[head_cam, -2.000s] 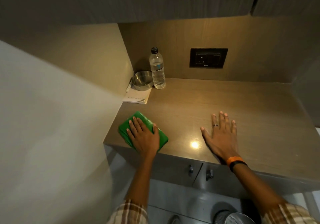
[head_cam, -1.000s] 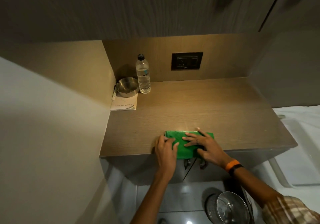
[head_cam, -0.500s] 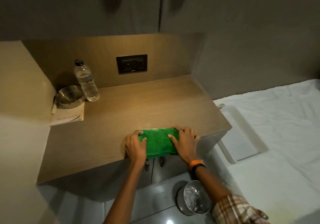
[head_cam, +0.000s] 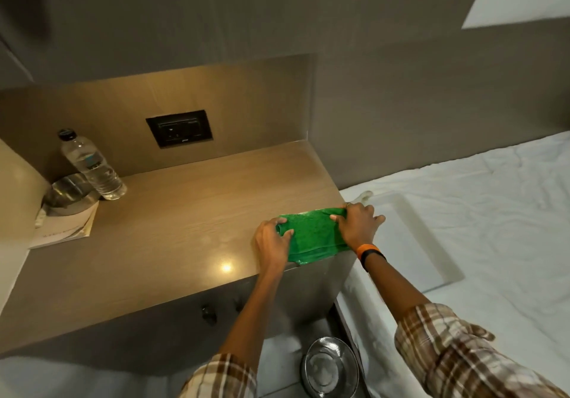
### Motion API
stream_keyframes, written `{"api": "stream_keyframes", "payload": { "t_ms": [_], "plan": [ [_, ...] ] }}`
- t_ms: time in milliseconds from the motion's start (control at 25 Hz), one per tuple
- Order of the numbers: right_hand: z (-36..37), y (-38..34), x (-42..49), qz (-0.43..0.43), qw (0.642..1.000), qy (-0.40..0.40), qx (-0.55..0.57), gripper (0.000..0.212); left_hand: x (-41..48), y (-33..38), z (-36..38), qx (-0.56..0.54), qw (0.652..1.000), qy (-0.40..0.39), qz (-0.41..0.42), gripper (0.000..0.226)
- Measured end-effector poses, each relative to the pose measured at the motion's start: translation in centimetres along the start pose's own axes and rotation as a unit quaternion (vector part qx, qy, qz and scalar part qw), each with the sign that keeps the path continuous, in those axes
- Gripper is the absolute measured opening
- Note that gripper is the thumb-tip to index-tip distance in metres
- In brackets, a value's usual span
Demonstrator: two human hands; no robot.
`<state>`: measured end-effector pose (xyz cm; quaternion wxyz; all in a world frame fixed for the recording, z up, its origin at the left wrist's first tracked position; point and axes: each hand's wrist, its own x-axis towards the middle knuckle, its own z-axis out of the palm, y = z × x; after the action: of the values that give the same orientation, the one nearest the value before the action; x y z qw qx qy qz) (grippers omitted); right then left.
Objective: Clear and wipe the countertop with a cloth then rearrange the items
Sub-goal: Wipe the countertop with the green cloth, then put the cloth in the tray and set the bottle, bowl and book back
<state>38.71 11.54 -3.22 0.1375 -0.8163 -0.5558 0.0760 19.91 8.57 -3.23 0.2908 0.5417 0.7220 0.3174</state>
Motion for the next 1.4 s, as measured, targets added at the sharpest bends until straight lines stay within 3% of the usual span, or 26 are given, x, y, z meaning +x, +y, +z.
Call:
{"api": "stream_keyframes", "payload": {
  "t_ms": [160,320,560,800,960,1080,1200,1280,1400],
  "plan": [
    [-0.3,6.7,2.2,0.055,0.990,-0.021,0.125,0.031,-1.6,4.3,5.0,-0.021,1.000,-0.006,-0.012,0.034],
    [-1.0,14.8,3.2,0.102,0.947,-0.038,0.302,0.027,-4.3,9.2,10.9,-0.060,0.997,-0.042,0.022,0.031],
    [-3.2,23.8,6.0,0.165,0.920,-0.016,0.356,0.028,-6.3,15.1,19.7,-0.084,0.992,-0.075,0.054,0.030],
    [0.6,30.5,9.1,0.208,0.914,-0.092,0.336,0.044,-4.8,12.2,29.6,-0.045,0.988,-0.149,0.019,0.031],
    [6.9,35.6,10.8,0.214,0.931,-0.102,0.278,0.018,-4.3,7.2,38.0,-0.015,0.980,-0.199,-0.014,0.034],
    [12.0,38.4,11.3,0.193,0.940,-0.132,0.249,0.018,-4.6,3.5,42.8,0.017,0.974,-0.226,-0.022,0.037],
    [15.9,40.5,11.0,0.157,0.948,-0.210,0.181,0.034,-4.6,0.2,45.9,0.105,0.949,-0.298,0.011,0.051],
    [17.3,41.1,10.5,0.103,0.961,-0.247,0.074,0.051,-4.3,-0.7,46.7,0.203,0.931,-0.295,0.072,0.057],
    [17.5,40.2,10.1,0.033,0.975,-0.212,-0.056,0.059,-3.7,0.1,46.3,0.325,0.895,-0.268,0.149,0.077]
  ]
}}
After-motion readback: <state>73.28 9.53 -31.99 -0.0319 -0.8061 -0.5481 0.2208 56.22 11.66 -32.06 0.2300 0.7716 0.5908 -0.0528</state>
